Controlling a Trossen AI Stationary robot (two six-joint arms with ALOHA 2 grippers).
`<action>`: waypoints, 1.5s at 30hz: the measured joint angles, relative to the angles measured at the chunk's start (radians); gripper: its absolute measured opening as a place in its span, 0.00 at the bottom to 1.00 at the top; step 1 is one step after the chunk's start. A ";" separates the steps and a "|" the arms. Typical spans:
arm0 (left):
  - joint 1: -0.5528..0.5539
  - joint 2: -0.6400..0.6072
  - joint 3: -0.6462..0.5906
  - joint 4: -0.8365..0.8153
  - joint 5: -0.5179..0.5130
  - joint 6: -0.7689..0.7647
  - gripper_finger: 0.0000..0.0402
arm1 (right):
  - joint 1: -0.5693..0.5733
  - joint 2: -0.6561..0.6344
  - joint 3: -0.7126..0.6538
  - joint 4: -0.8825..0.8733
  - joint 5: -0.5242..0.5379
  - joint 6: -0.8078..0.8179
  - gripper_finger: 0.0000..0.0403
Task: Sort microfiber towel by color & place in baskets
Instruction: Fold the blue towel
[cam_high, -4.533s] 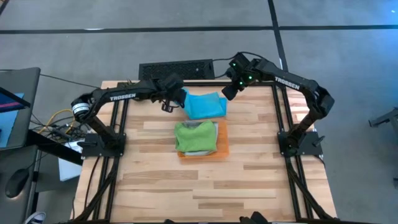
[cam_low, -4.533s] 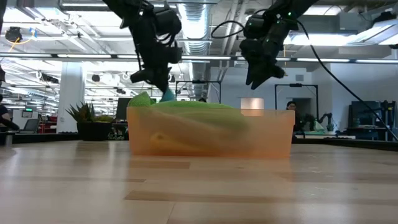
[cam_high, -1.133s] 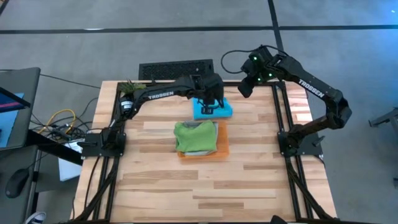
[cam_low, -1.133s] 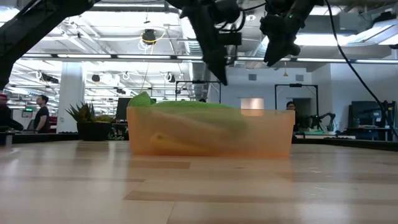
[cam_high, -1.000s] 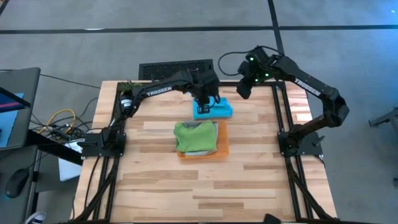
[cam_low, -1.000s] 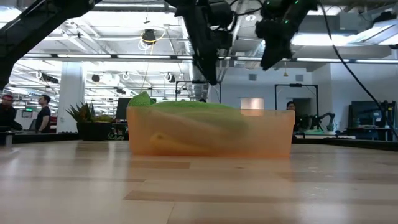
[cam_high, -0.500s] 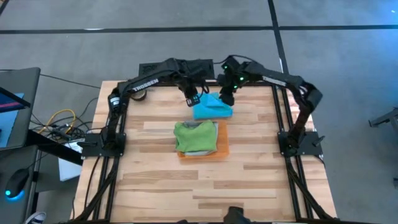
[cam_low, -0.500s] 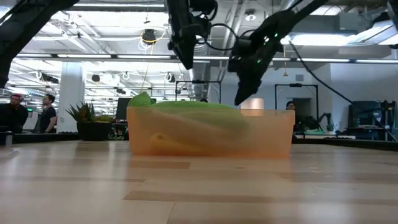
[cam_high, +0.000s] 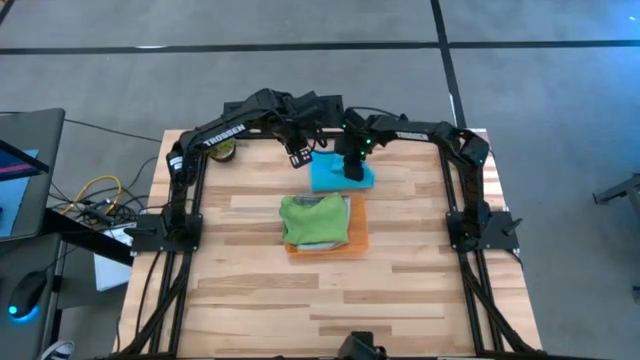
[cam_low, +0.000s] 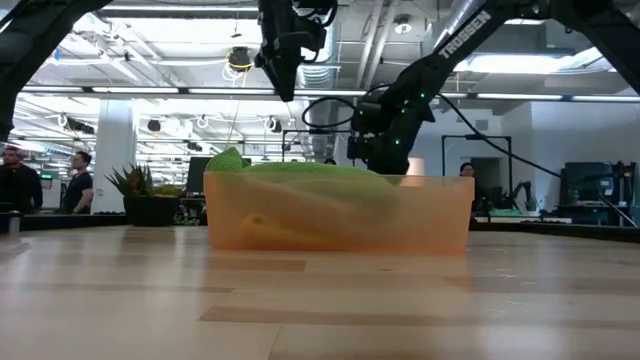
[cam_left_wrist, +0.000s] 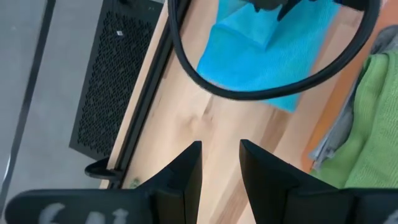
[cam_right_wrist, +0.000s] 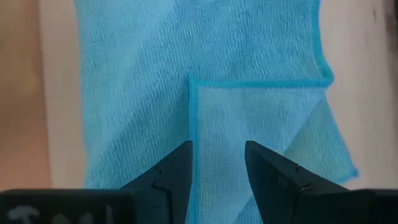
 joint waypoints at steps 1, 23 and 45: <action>0.000 -0.001 0.000 0.001 0.000 0.002 0.25 | 0.002 0.007 0.001 0.005 -0.001 -0.005 0.42; 0.000 -0.001 0.000 0.001 0.000 0.018 0.25 | 0.074 0.056 0.001 0.046 0.365 -0.051 0.42; 0.000 -0.001 0.000 -0.017 0.004 0.018 0.25 | 0.007 -0.004 0.002 0.151 0.391 -0.044 0.42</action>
